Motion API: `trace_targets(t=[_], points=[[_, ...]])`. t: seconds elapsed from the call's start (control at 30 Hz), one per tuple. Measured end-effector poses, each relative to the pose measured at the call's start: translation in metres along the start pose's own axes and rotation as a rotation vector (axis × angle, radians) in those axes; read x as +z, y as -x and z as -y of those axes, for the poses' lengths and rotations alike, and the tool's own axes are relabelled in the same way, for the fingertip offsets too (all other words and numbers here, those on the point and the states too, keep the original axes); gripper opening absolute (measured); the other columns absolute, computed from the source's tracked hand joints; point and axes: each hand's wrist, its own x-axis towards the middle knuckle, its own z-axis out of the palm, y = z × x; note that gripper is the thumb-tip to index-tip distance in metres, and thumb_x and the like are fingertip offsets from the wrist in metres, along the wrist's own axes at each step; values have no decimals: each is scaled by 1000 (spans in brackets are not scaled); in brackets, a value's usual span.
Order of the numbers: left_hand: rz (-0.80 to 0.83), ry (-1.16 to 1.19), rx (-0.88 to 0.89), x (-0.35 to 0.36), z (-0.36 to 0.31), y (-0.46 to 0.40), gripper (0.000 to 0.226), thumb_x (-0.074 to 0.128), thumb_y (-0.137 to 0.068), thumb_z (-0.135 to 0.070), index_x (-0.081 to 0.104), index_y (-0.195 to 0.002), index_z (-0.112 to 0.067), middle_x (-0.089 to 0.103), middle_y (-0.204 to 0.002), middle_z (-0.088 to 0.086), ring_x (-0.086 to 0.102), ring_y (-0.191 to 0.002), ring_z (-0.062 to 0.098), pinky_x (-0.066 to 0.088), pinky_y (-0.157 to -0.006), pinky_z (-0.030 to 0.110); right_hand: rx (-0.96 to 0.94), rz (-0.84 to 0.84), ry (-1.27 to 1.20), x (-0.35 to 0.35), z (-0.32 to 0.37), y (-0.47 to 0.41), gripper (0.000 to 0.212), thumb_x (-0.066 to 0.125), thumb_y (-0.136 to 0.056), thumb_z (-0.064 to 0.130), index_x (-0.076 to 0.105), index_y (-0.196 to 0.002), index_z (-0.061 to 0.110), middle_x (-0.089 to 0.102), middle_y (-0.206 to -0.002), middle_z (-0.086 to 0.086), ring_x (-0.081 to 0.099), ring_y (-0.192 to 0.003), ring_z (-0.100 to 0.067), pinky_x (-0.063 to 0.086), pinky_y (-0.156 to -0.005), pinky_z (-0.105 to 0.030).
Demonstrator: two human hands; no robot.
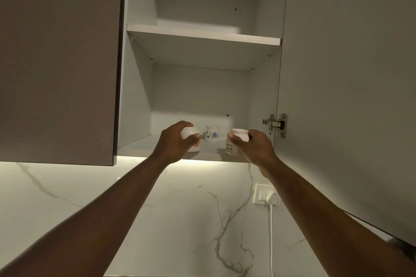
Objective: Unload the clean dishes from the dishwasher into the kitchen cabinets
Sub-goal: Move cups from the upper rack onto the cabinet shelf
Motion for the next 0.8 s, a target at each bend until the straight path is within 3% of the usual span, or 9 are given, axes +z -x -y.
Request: trace_targets(t=[0.2, 0.33, 0.47, 0.6, 0.8], points=[[19, -79, 27, 17, 12, -14, 41, 73, -86, -35, 63, -118, -13, 63, -108, -1, 55, -90, 15, 40, -74, 19, -6, 11, 75, 6, -16, -20, 39, 78, -79, 44, 68, -106, 19, 71, -90, 3, 66, -76, -9, 45, -57, -18], [42, -111, 25, 25, 17, -24, 43, 74, -85, -32, 61, -120, -12, 65, -117, 4, 55, -91, 17, 48, -82, 27, 12, 26, 120, 12, -22, -31, 42, 75, -80, 47, 67, -107, 15, 71, -91, 0, 65, -74, -10, 43, -54, -17], [81, -124, 17, 33, 22, -34, 43, 75, -84, -34, 60, -118, -12, 62, -106, 2, 56, -88, 19, 47, -76, 26, 35, 44, 192, 17, -27, -46, 43, 74, -81, 49, 67, -105, 14, 68, -89, 2, 60, -72, -7, 41, -53, -18], [118, -101, -13, 40, 24, -44, 45, 78, -81, -34, 60, -116, -12, 59, -100, 2, 61, -89, 25, 57, -78, 41, 88, 74, 273, 17, -30, -64, 52, 76, -78, 51, 68, -104, 7, 68, -88, -4, 59, -70, -15, 44, -57, -24], [156, -145, -43, 48, 30, -56, 47, 79, -79, -35, 59, -117, -14, 63, -109, 5, 57, -94, 24, 54, -84, 36, 161, 126, 408, 17, -29, -82, 61, 76, -79, 50, 61, -115, 3, 63, -97, -7, 60, -83, -19, 44, -56, -24]])
